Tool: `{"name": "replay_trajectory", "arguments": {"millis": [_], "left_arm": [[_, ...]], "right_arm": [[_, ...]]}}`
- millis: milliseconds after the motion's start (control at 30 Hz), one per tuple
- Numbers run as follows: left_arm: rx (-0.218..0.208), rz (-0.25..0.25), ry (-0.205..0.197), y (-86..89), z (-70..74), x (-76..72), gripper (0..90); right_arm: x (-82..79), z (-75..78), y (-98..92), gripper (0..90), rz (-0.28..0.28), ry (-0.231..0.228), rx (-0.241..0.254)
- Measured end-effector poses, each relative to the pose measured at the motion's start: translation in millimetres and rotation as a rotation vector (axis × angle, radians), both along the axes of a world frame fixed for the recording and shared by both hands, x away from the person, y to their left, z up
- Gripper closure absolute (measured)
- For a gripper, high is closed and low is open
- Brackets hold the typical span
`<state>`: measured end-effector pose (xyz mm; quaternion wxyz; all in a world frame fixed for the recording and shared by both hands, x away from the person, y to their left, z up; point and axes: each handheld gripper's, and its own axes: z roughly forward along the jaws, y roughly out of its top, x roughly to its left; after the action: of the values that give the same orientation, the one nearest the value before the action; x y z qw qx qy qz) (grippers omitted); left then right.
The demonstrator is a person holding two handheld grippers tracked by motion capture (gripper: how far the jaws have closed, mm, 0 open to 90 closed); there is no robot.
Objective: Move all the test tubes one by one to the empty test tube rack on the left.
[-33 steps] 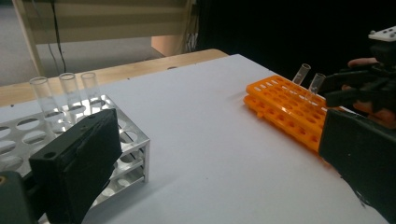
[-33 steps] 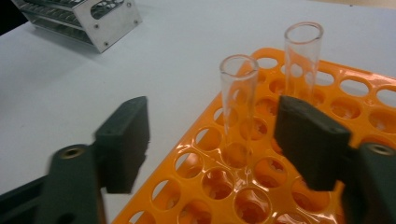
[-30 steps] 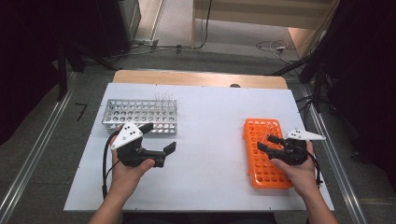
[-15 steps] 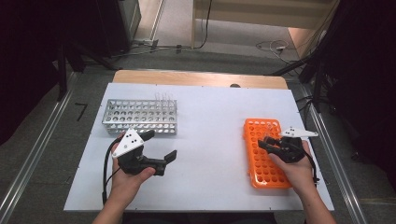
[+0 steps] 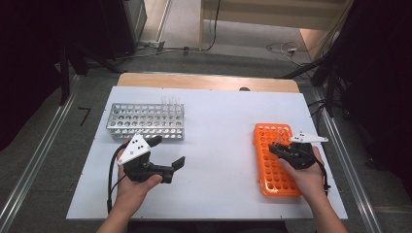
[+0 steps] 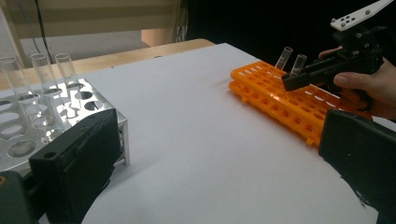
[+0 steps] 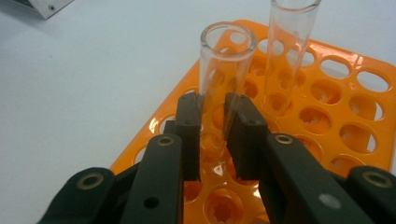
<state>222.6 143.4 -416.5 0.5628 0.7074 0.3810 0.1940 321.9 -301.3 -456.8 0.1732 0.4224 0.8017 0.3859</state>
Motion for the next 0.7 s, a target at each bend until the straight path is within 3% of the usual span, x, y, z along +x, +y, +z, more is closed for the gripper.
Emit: {"name": "replay_trajectory", "arguments": {"millis": [200, 467, 700], "left_arm": [[0.002, -0.005, 0.0, -0.7, 0.1, -0.1, 0.0], [0.001, -0.009, -0.004, -1.8, 1.4, -1.0, 0.0], [0.006, -0.018, -0.01, -4.3, 3.2, -2.5, 0.0]], "right_arm": [[-3.2, 3.3, -2.6, 73.8, -0.01, -0.023, 0.028], [-13.1, 21.9, -6.7, 73.9, -0.01, -0.071, 0.07], [-22.3, 33.3, -0.6, 73.9, 0.028, -0.09, 0.092]]}}
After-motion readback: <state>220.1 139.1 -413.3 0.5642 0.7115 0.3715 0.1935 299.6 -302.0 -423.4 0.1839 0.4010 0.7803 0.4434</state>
